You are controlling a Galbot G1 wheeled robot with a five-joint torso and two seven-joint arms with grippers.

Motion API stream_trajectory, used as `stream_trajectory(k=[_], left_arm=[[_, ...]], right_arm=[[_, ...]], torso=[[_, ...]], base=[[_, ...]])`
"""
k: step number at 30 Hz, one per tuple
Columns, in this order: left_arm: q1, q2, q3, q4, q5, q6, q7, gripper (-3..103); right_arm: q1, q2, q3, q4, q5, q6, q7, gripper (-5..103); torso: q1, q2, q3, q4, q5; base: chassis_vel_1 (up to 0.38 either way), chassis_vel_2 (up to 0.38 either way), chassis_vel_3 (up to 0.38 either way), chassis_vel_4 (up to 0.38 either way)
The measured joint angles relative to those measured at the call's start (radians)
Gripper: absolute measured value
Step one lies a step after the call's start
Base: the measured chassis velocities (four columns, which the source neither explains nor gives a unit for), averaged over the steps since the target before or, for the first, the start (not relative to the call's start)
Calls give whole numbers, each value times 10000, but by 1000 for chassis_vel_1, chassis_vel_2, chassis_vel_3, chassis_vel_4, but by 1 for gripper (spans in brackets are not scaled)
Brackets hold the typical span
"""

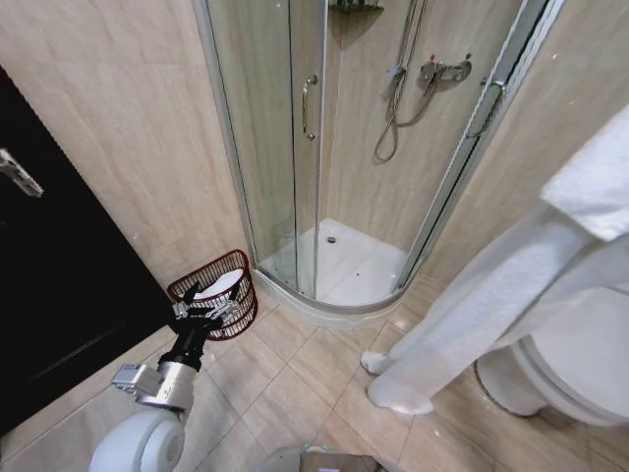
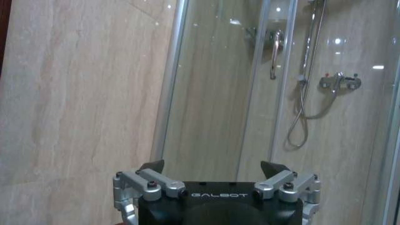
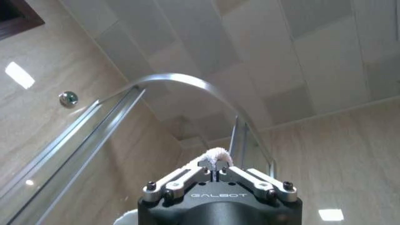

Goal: Discard the used towel into the hamper.

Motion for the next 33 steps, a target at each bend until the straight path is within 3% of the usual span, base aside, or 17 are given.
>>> stream_trajectory(k=[19,33], left_arm=[[0,-1,0,0,0,0,0,100],[0,0,0,0,0,0,1,100]], right_arm=[[181,-14,-460,330,-179,13,-93,2],[382,-1195,327,-637,154,-20,-95,2]], torso=[[331,785,454,0,1],[622,1466,844,-1,1]], base=[[0,0,0,0],[0,0,0,0]])
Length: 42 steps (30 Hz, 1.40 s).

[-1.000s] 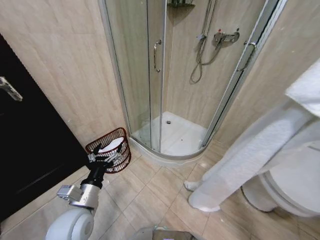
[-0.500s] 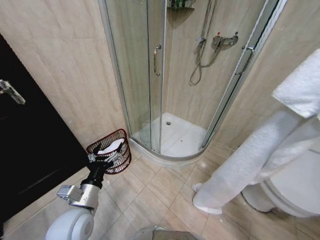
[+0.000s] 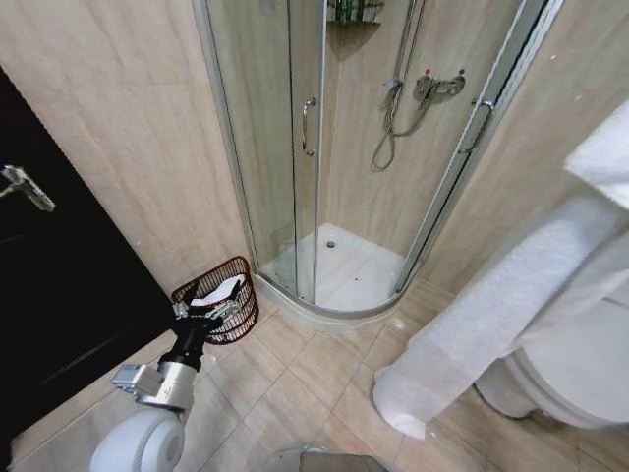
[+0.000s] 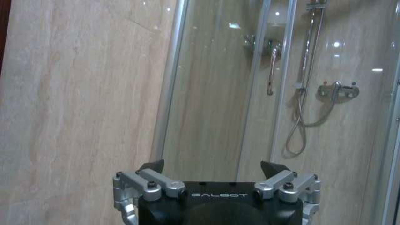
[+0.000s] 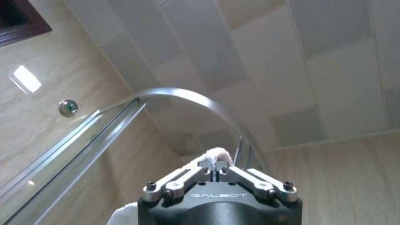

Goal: Discard the used towel into the hamper.

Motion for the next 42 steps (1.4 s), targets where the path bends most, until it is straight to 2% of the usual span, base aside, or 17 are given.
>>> stream_trajectory(k=[13,25,42], left_arm=[[0,0,0,0,0,0,0,100],[0,0,0,0,0,0,0,100],[0,0,0,0,0,0,0,100]], right_arm=[[93,-484,153,-279,261,-26,-8,2],[94,-602,310,-396,419,-45,7,2],[358,-1354,737,-782,763,-212,57,2]], torso=[[261,605,343,0,1],[485,1108,625,0,2],[851,1937,1086,1,-1]], base=[[0,0,0,0],[0,0,0,0],[0,0,0,0]])
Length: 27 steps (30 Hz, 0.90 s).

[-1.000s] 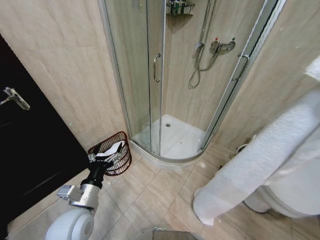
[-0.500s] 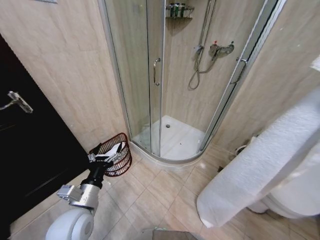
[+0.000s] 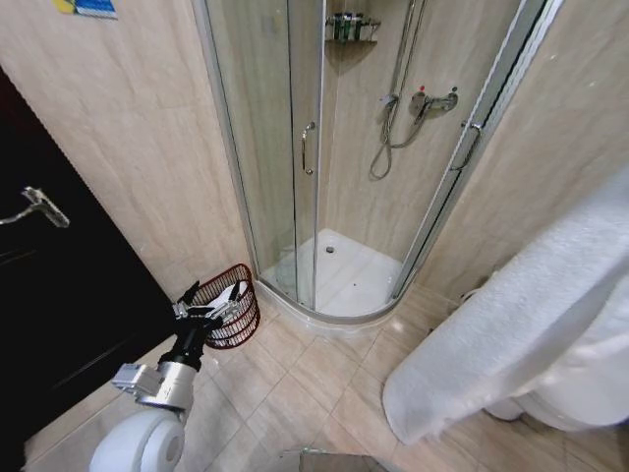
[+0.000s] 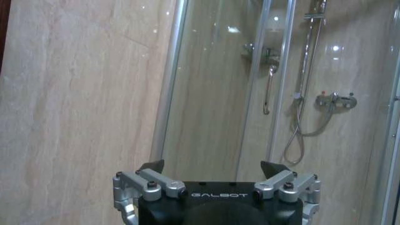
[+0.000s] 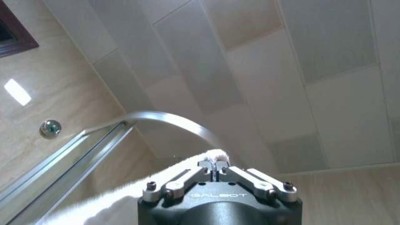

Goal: Discard the used towel into the hamper.

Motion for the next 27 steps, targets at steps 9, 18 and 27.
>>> stream_trajectory(k=[9,18,27], left_arm=[[1,0,0,0,0,0,0,100],[0,0,0,0,0,0,0,100],[0,0,0,0,0,0,0,100]], right_arm=[[-105,93,100,-38,24,-19,-21,2],[-33,-299,-2,-169,-18,-21,-75,2],[81,-308,-135,-194,-75,-21,-88,2]], torso=[[207,453,248,-1,8],[393,865,472,0,-1],[605,1344,739,0,3]], base=[[0,0,0,0],[0,0,0,0],[0,0,0,0]])
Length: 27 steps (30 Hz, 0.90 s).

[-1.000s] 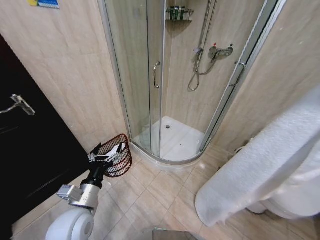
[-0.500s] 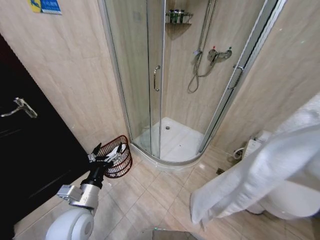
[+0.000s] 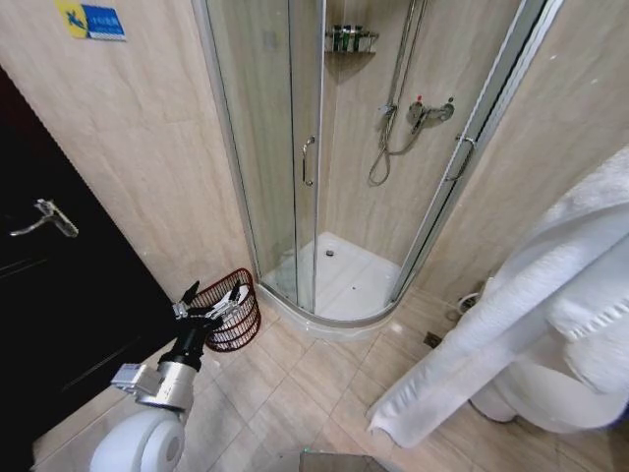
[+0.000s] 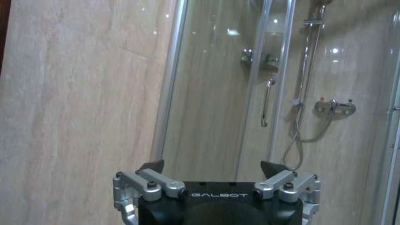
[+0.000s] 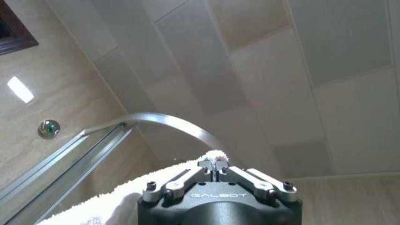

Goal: Discard the used towel into the hamper.

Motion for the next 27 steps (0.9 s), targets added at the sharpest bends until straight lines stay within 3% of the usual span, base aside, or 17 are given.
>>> stream_trajectory(k=[27], left_arm=[[1,0,0,0,0,0,0,100]], right_arm=[[798,-1003,-128,-761,116,41,-60,2]], torso=[[661,1456,791,0,1]], base=[[0,0,0,0]])
